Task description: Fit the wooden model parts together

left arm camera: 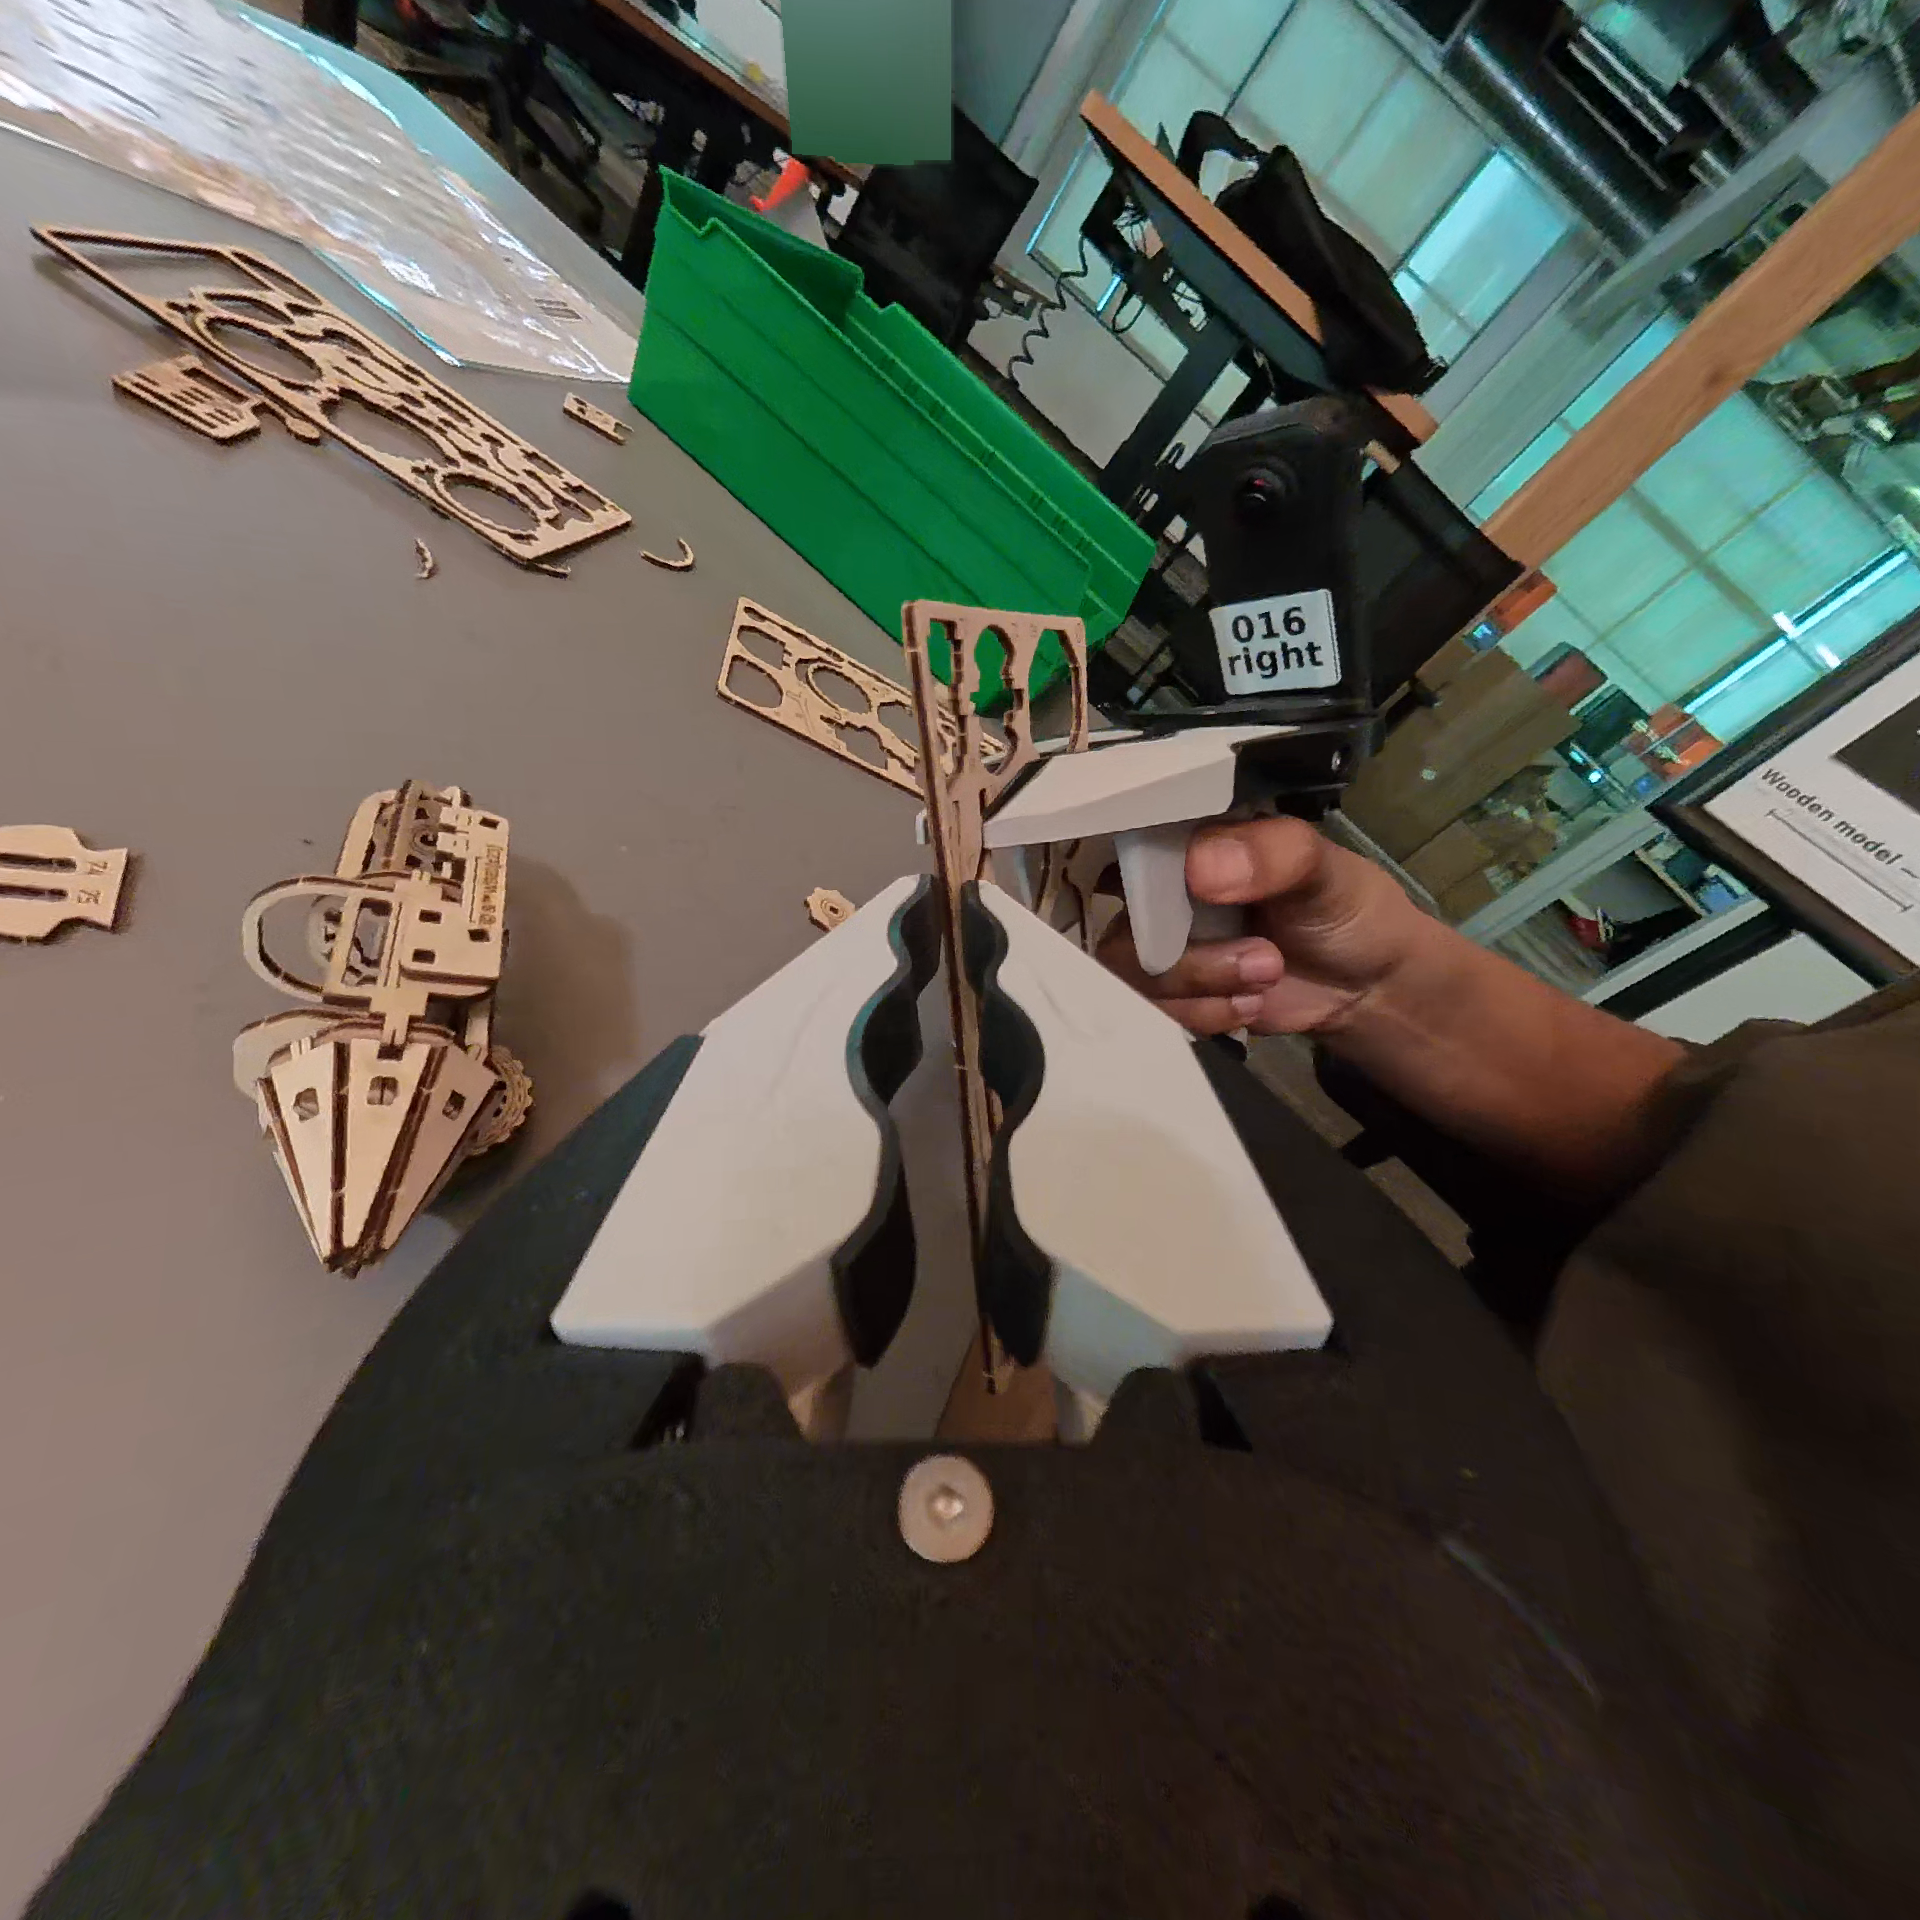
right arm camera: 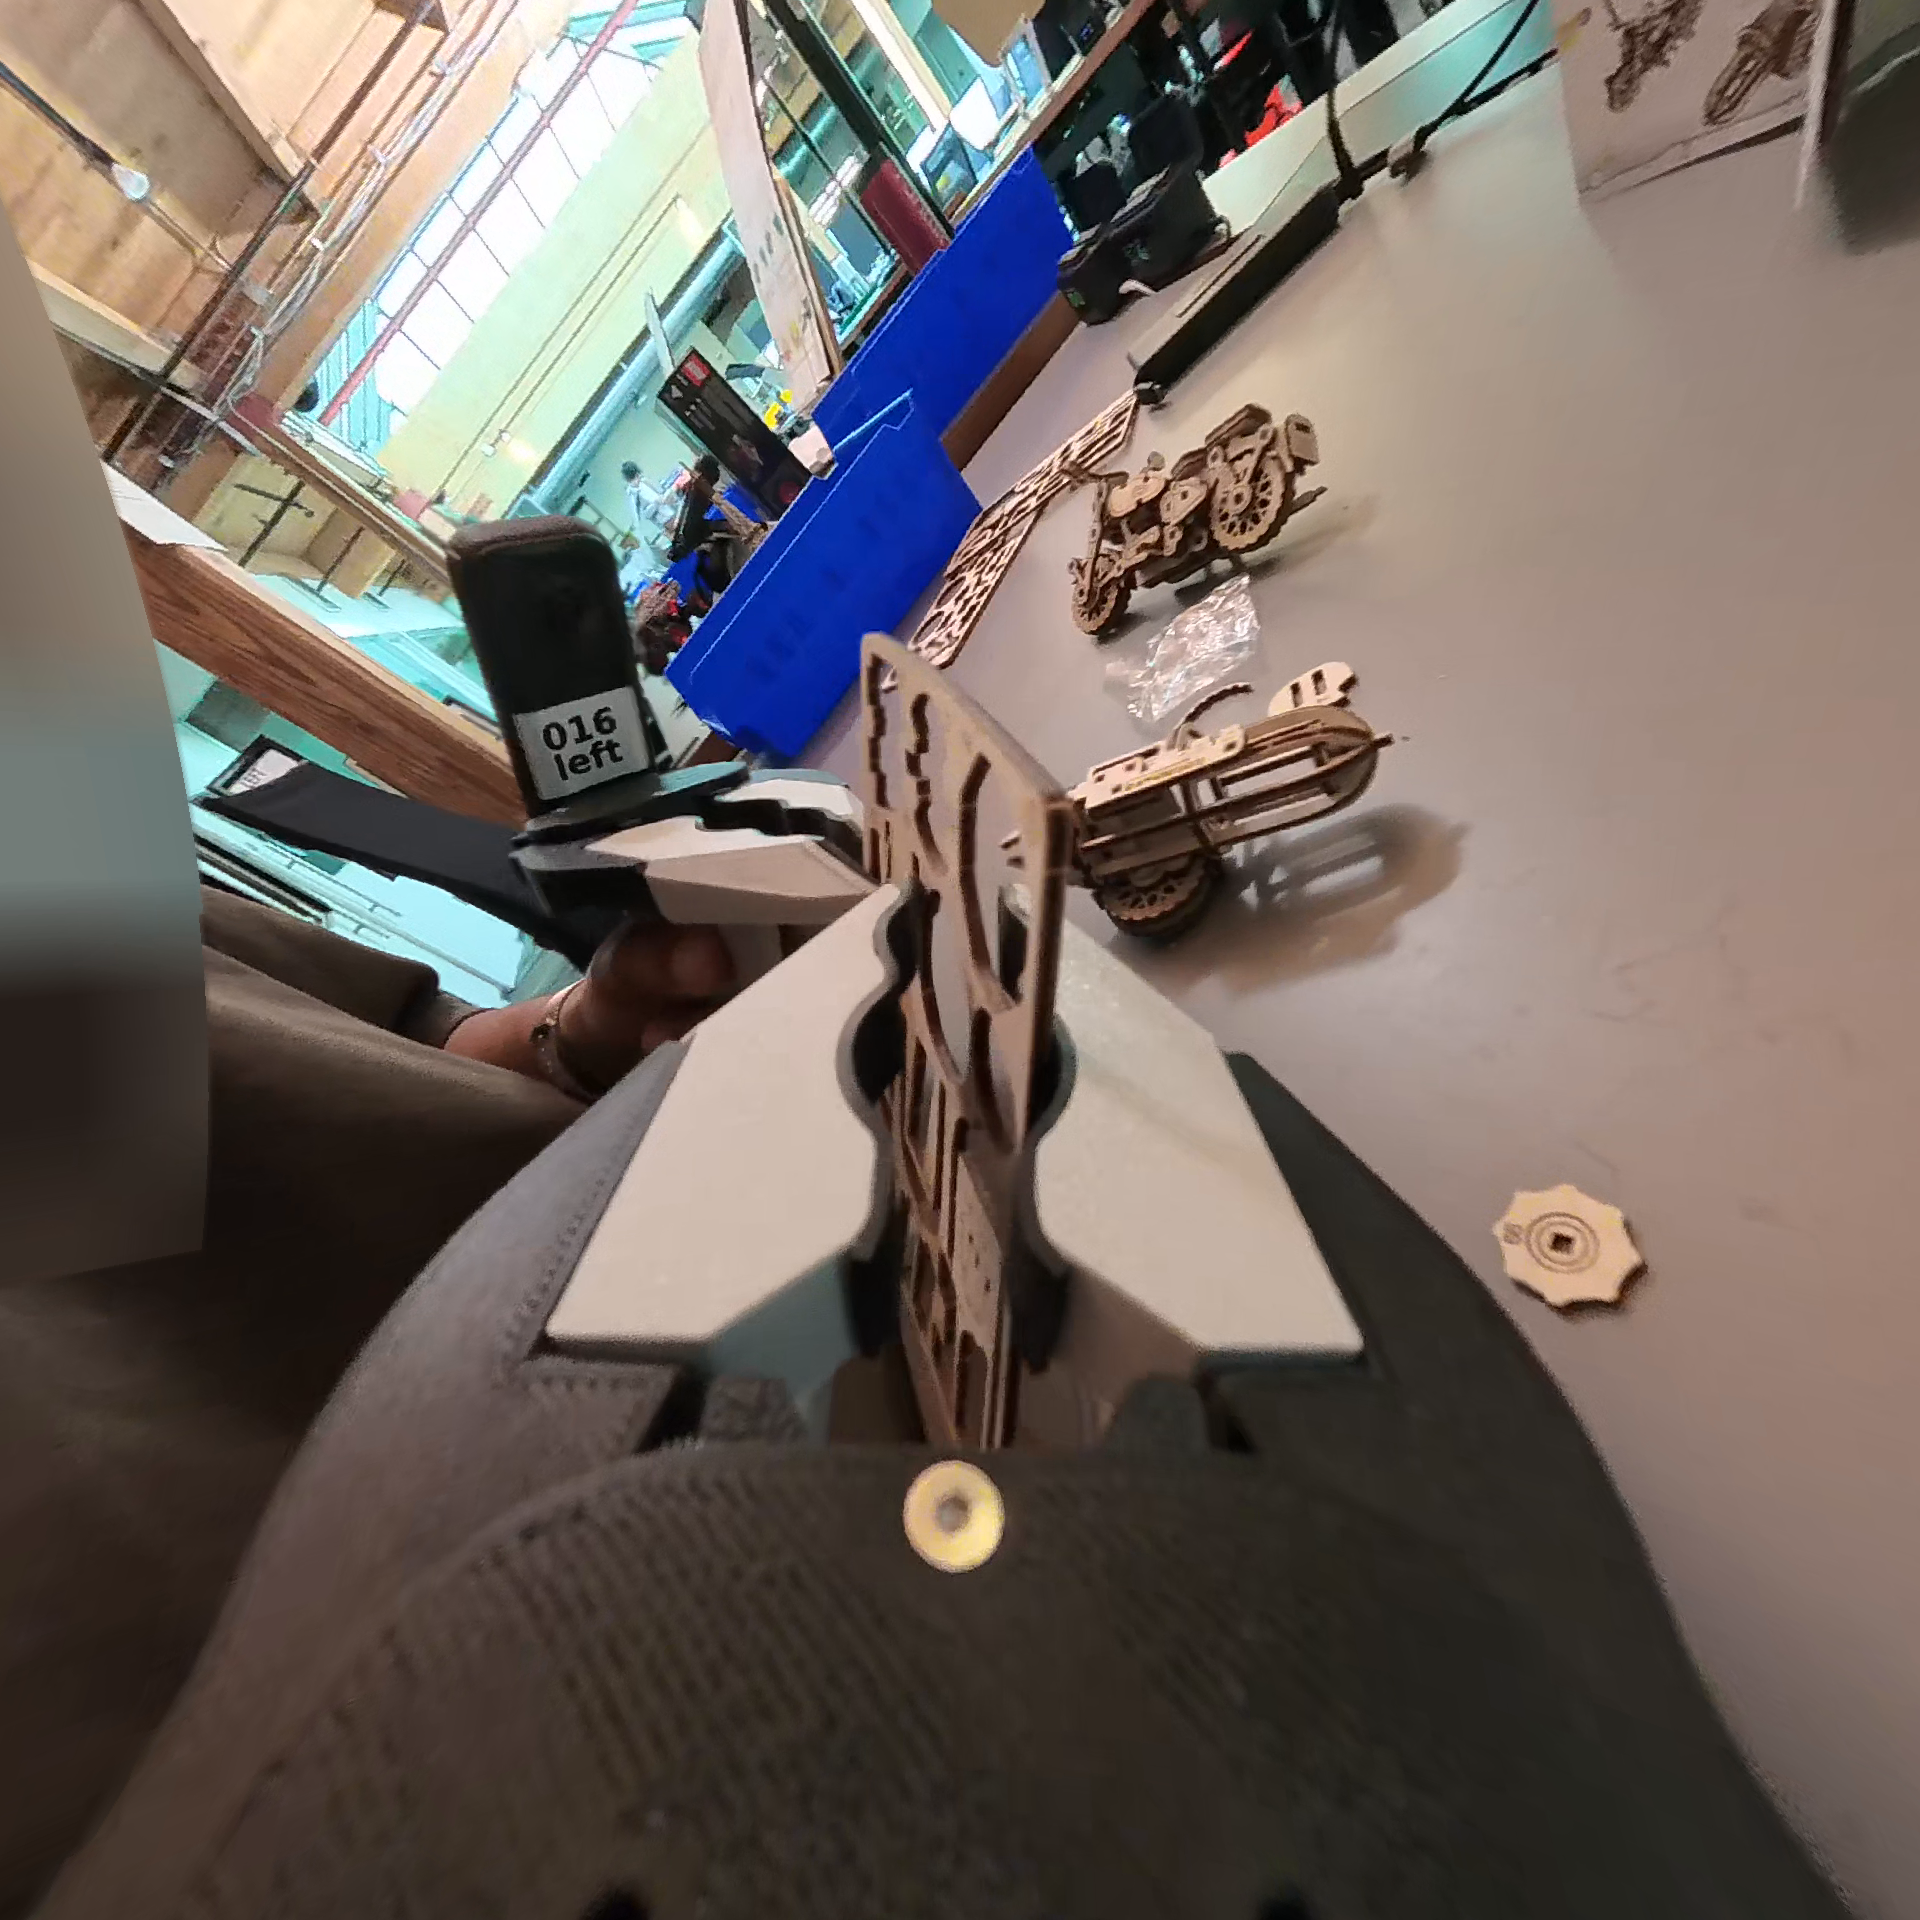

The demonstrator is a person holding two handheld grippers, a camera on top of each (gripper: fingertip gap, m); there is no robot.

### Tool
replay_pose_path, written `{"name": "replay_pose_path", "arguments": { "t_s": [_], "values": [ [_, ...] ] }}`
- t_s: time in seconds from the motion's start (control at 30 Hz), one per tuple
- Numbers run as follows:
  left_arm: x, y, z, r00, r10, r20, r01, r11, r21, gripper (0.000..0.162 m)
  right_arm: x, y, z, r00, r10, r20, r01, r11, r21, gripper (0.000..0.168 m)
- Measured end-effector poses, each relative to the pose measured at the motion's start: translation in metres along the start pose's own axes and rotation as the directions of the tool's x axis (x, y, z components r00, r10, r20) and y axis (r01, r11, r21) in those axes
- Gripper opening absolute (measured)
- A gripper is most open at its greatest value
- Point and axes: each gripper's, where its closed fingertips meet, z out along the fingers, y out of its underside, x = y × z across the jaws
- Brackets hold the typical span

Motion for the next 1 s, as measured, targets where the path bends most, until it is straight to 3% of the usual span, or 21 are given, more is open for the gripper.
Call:
{"name": "replay_pose_path", "arguments": {
  "t_s": [0.17, 0.47, 0.57, 0.7, 0.8, 0.9, 1.0],
  "values": [
    [-0.003, -0.002, 0.0, 0.995, -0.098, -0.02, 0.098, 0.995, 0.024, 0.003, 0.001, -0.002, 0.001, 0.998, 0.062, -0.01, -0.062, 0.998, 0.028, 0.014],
    [-0.005, -0.003, -0.001, 0.995, -0.097, -0.025, 0.098, 0.995, 0.031, 0.003, 0.002, 0.003, 0.003, 0.999, 0.045, -0.031, -0.045, 0.999, 0.001, 0.015],
    [-0.007, -0.002, 0.0, 0.995, -0.097, -0.025, 0.098, 0.995, 0.03, 0.007, -0.006, 0.001, 0.003, 1.0, 0.026, 0.008, -0.026, 1.0, 0.003, 0.002],
    [0.002, -0.008, -0.004, 0.977, -0.159, -0.142, 0.166, 0.985, 0.042, 0.015, -0.013, -0.005, 0.001, 0.996, 0.067, 0.067, -0.07, 0.997, 0.043, 0.001],
    [0.0, 0.002, -0.001, 0.971, -0.187, -0.151, 0.185, 0.982, -0.027, 0.017, -0.014, -0.012, -0.004, 0.985, 0.123, 0.119, -0.132, 0.988, 0.076, 0.0],
    [0.004, 0.002, -0.001, 0.954, -0.234, -0.188, 0.233, 0.972, -0.025, 0.005, -0.013, -0.011, -0.004, 0.989, 0.102, 0.11, -0.11, 0.991, 0.071, 0.0],
    [0.004, 0.001, -0.001, 0.964, -0.205, -0.169, 0.205, 0.979, -0.015, 0.004, -0.009, -0.01, -0.004, 0.994, 0.075, 0.074, -0.081, 0.993, 0.083, 0.003]
  ]
}}
